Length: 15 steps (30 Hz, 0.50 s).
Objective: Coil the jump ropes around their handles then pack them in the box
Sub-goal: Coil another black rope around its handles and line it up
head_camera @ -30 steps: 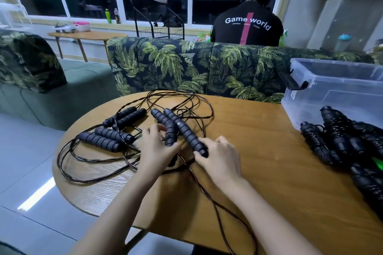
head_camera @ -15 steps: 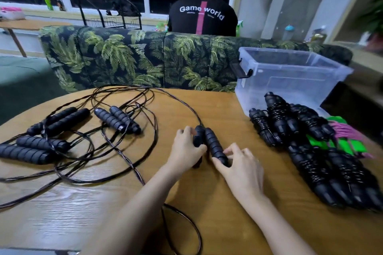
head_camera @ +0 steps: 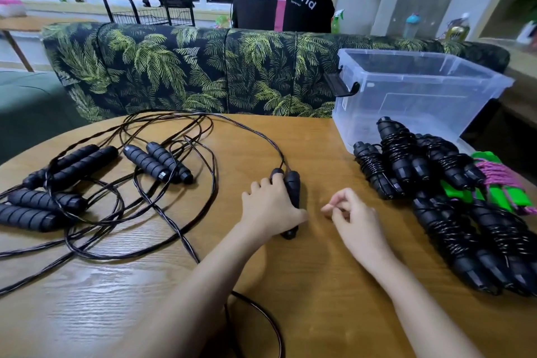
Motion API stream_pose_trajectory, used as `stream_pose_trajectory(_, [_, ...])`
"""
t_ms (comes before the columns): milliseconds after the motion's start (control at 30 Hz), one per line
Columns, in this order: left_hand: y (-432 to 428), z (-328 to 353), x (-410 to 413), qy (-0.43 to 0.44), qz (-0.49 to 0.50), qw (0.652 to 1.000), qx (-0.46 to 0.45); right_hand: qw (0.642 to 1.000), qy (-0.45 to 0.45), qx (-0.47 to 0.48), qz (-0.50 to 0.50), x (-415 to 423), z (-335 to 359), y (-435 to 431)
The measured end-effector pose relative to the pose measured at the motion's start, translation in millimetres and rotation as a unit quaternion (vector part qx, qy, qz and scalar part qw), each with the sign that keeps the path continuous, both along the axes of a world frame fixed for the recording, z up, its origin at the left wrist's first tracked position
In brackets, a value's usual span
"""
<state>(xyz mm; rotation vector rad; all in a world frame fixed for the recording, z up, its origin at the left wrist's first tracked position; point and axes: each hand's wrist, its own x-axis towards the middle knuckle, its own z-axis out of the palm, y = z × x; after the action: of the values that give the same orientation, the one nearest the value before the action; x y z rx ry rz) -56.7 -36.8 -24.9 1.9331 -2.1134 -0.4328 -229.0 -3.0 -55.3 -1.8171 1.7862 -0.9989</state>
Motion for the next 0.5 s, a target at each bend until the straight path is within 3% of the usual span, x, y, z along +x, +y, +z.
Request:
stream_pose_trajectory(300, [1.9, 6.7, 15.1, -0.037, -0.154, 0.987, -0.022, 0.98, 0.172, 0.02, 0.093, -6.5, 2.3, -49.3])
stream_pose_trajectory(500, [6.9, -7.8, 12.1, -0.065, -0.15, 0.985, -0.047, 0.969, 0.204, 0.03, 0.139, -0.6, 1.1, -71.9])
